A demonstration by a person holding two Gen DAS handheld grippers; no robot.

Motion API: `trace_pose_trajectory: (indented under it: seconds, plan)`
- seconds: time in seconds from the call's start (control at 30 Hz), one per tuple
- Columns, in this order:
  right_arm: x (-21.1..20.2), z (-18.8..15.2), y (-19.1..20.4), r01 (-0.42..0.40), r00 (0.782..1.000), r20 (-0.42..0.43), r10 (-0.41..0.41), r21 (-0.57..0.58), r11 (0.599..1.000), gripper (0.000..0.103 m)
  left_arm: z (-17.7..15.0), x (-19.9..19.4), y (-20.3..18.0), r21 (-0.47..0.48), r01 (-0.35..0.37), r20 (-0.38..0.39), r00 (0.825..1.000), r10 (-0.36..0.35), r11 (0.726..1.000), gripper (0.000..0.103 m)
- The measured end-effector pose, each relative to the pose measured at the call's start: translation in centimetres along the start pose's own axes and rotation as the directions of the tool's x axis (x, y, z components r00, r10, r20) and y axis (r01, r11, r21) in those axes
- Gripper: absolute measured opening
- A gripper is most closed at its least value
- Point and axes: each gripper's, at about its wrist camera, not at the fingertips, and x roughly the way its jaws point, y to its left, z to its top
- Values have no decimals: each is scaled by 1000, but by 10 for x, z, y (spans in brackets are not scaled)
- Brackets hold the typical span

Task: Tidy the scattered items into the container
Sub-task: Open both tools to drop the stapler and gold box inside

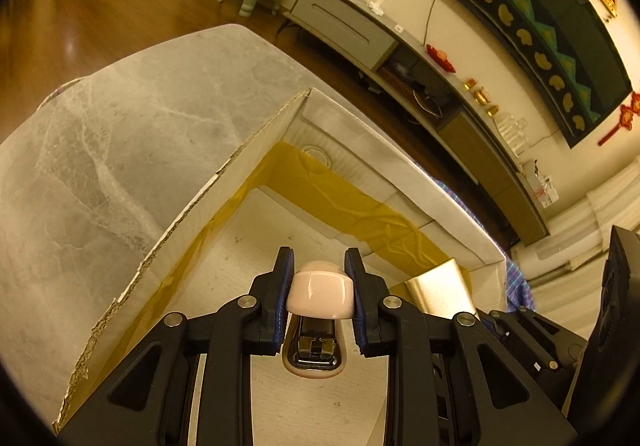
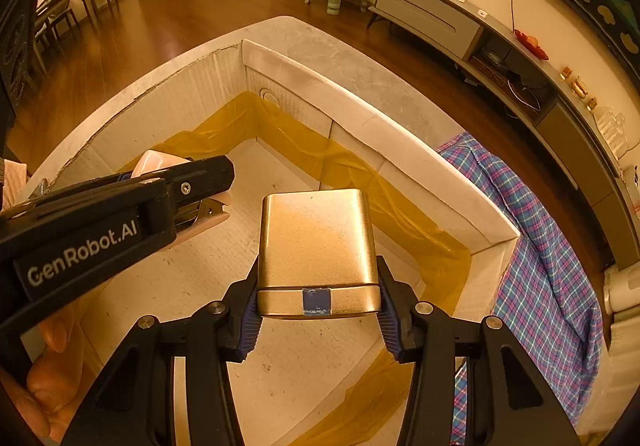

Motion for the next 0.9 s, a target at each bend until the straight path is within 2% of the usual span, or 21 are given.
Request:
trace_pose_trajectory:
  seconds: [0.13, 0.17, 0.2, 0.3, 0.67, 0.77, 0.9]
  plan:
    - [1, 3, 1, 5, 1000, -19, -5, -2, 1000, 51, 0, 2, 3, -22, 1, -3, 1000, -1, 1000, 28]
    - [1, 3, 1, 8, 1000, -23, -8, -2, 1000, 51, 1, 3, 6, -36, 1, -3, 1000, -2, 999, 31]
    - [0, 4, 0, 11, 1000, -24, -11, 1, 1000, 51, 1, 3, 8, -49, 3, -4, 1000, -3, 999, 38]
    - [-6, 3, -1, 22, 1000, -19, -22, 17, 1000, 52, 3, 2, 15, -76, 16, -2, 1000, -16, 997, 44]
    - [-27, -8, 3, 19, 1000, -25, -18, 20, 1000, 52, 7, -18, 9, -56, 71, 26, 997, -70, 996, 45]
    - [-32, -14, 4, 3, 1000, -30, -3, 21, 1000, 59, 8, -25, 7, -49, 78, 37, 996, -76, 996, 45]
    - [-37, -20, 3, -11, 999, -37, 12, 27, 1000, 59, 10, -34, 5, -35, 82, 51, 995, -80, 996, 45]
